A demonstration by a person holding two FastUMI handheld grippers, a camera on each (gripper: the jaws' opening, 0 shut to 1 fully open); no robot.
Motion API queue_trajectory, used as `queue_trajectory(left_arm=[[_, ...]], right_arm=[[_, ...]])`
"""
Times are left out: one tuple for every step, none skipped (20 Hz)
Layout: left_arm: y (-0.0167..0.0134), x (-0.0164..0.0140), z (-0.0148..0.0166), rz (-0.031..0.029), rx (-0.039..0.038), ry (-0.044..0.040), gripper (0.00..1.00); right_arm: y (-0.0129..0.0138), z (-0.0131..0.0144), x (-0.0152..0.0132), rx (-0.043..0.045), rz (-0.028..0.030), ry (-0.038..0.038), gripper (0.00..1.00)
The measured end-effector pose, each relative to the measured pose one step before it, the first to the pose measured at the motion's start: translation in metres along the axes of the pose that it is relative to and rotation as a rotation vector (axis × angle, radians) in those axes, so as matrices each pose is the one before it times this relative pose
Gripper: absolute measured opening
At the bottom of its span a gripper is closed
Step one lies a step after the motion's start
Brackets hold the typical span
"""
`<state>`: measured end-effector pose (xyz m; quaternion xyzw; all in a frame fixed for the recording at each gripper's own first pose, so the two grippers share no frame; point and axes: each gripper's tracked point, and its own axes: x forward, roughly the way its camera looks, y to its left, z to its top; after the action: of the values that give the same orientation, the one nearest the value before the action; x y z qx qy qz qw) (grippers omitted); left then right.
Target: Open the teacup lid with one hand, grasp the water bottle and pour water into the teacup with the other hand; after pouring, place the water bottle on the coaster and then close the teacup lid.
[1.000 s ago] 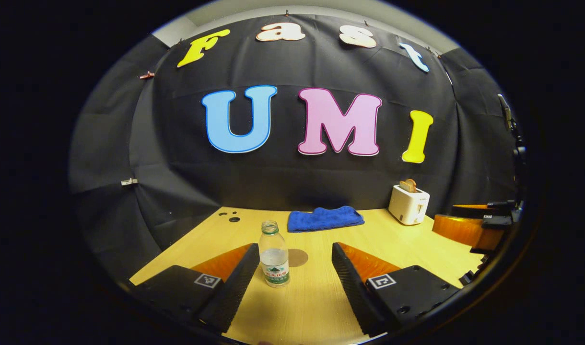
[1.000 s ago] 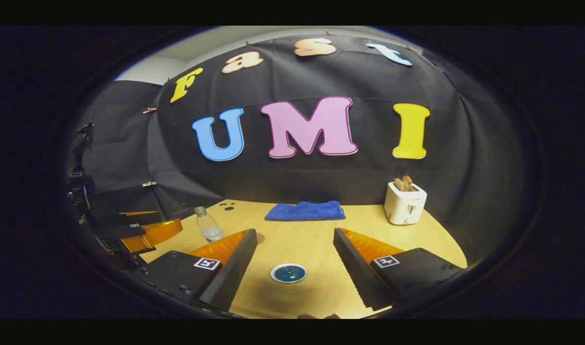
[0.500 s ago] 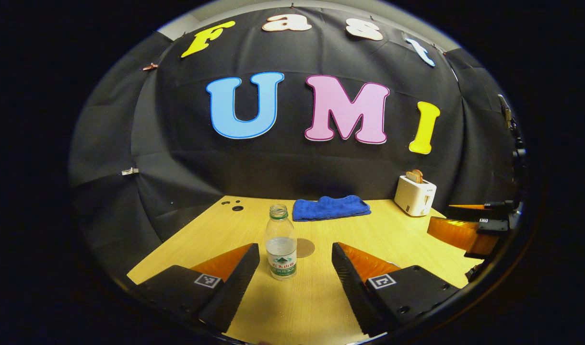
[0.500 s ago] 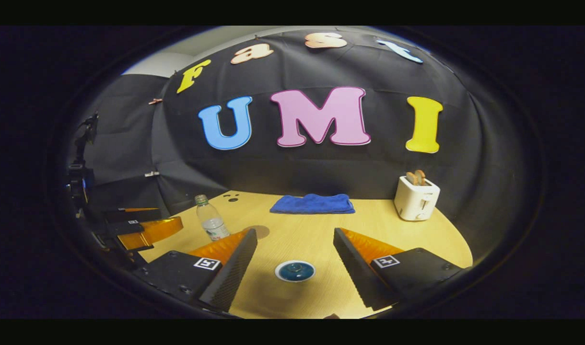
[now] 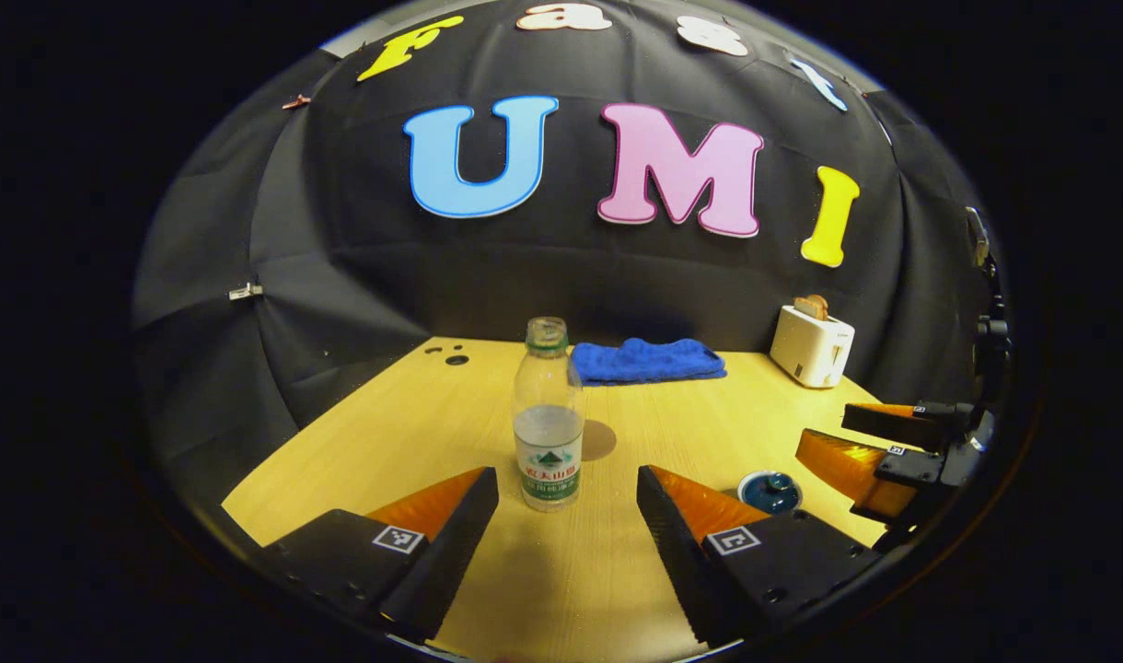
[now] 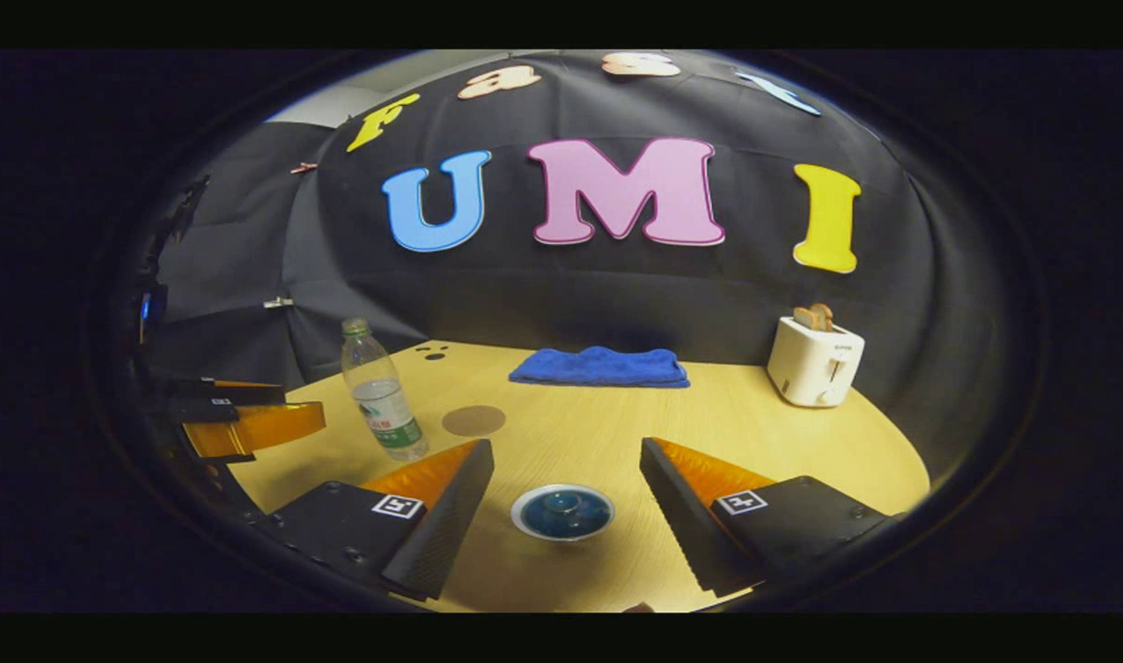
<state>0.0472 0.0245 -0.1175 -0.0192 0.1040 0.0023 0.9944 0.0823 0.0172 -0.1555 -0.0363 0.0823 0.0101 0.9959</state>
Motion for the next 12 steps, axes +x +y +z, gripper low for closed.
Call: queue_trajectory(left_arm=[[-0.00061,0.00542,-0.00526,-0.00910,-0.00265,0.01057,0.96],[0.00014,0.00656,-0.00700,-0.00592,-0.00254,0.00432,0.96],[-0.00051,0.00379,-0.00387,-0.00592,-0.00089,0.00310,0.96],[-0.00003,0.00343,-0.00406,-0.00256,-0.00183,0.00345,0.95],[0.00028,0.00206,-0.00301,0.00001,-0.00421,0.00572,0.96],[0.00105,0.00179,-0.00190,0.00239,-0.00554,-0.00176,0.96],[0.00046,0.00145,-0.00122,0.00081,-0.00883,-0.00274,0.96],[0.00047,0.00143,-0.00410,0.00075,-0.01243,-0.00118,0.96],[0.00114,0.00145,-0.00171,0.00137,-0.01380,0.00149,0.96],[-0.00051,0.00095,-0.00455,0.00036,-0.01423,0.00286,0.96],[0.00021,0.00089,-0.00282,0.00213,-0.00713,0.00234,0.95],[0.00268,0.00121,-0.00444,0.00869,0.00717,-0.00050,0.96]], right_arm=[[-0.00047,-0.01025,0.00394,-0.00268,-0.00800,0.00581,0.99],[-0.00024,-0.00725,0.00420,-0.00446,-0.00673,0.00299,0.99],[-0.00015,-0.00666,0.00434,-0.00447,-0.00490,0.00202,0.99],[0.00012,-0.00498,0.00417,-0.00417,-0.00299,0.00143,0.99],[-0.00076,-0.00625,0.00351,-0.00105,0.00045,0.00684,0.99],[0.00017,-0.00571,0.00319,0.00259,0.00161,0.00652,0.99],[0.00190,-0.00539,0.00258,-0.00042,0.00007,0.00691,0.99],[0.00158,-0.00414,0.00262,-0.00345,0.00373,0.00661,0.99],[0.00151,-0.00321,0.00057,-0.00803,0.00152,0.00042,0.99],[0.00045,-0.00100,0.00115,-0.00877,0.00111,-0.00249,0.99],[0.00039,-0.00004,-0.00007,-0.00311,0.00658,-0.00905,0.98],[0.00013,-0.00045,0.00073,-0.00287,0.00291,-0.00376,0.97]])
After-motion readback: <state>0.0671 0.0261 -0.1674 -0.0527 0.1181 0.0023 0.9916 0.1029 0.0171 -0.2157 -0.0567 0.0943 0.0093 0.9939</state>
